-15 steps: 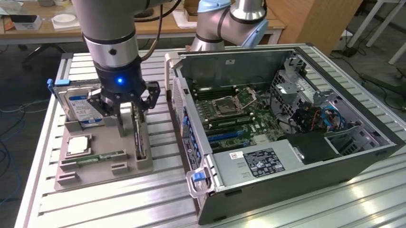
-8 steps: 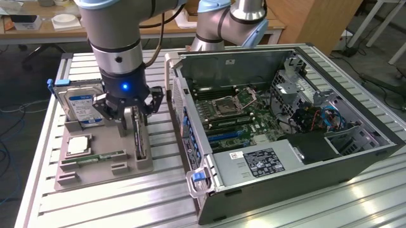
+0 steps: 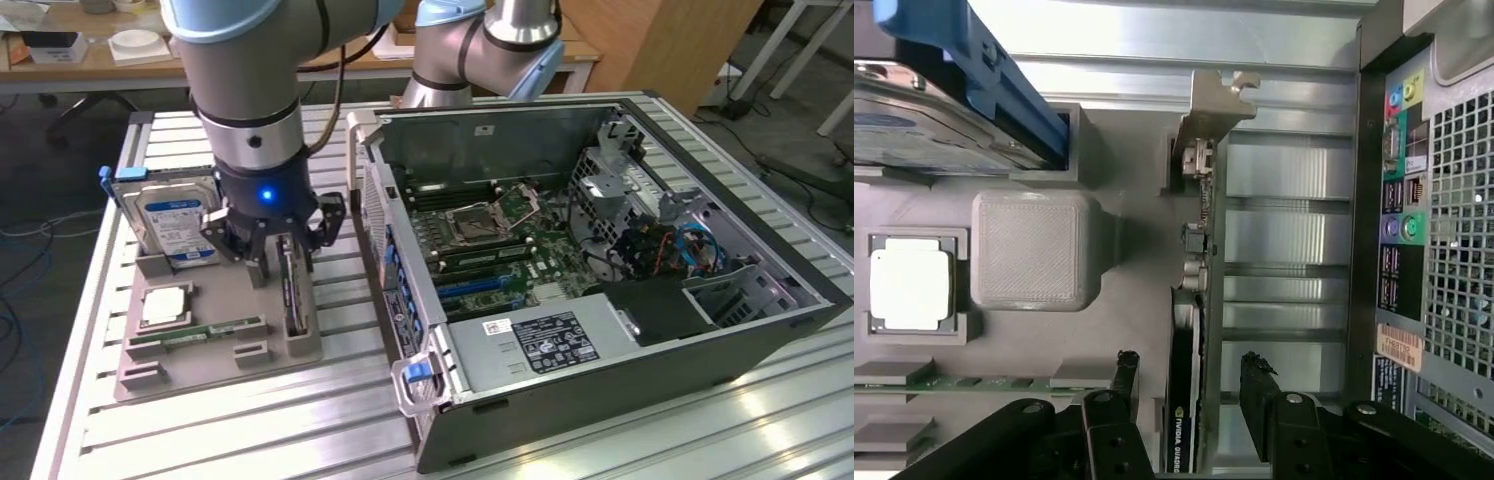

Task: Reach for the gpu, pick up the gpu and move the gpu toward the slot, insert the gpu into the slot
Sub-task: 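Pick up the gpu and move the gpu toward the slot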

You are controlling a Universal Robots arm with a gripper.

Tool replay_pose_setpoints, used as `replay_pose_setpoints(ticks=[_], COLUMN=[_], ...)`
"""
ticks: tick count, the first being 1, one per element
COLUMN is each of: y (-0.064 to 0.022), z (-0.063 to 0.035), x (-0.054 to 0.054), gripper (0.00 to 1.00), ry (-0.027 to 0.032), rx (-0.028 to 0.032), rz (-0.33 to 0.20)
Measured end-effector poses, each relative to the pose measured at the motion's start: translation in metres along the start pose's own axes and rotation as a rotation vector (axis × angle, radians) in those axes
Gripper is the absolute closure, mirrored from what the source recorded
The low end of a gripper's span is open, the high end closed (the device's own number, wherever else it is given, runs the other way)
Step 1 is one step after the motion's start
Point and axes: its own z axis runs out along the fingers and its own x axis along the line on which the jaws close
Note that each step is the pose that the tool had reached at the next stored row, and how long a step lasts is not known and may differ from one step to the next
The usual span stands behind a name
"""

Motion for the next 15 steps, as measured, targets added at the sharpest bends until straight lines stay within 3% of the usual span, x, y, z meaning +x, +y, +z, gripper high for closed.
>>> replay_pose_setpoints(ticks=[5, 15], y=[-0.0001, -0.0008], z=[0.0044, 0.0211], x=[-0.001, 0.0], gripper=[0.47, 0.47], ry=[-0.0017, 0.002], rx=[0.0008, 0.0008], rz=[0.039, 0.04])
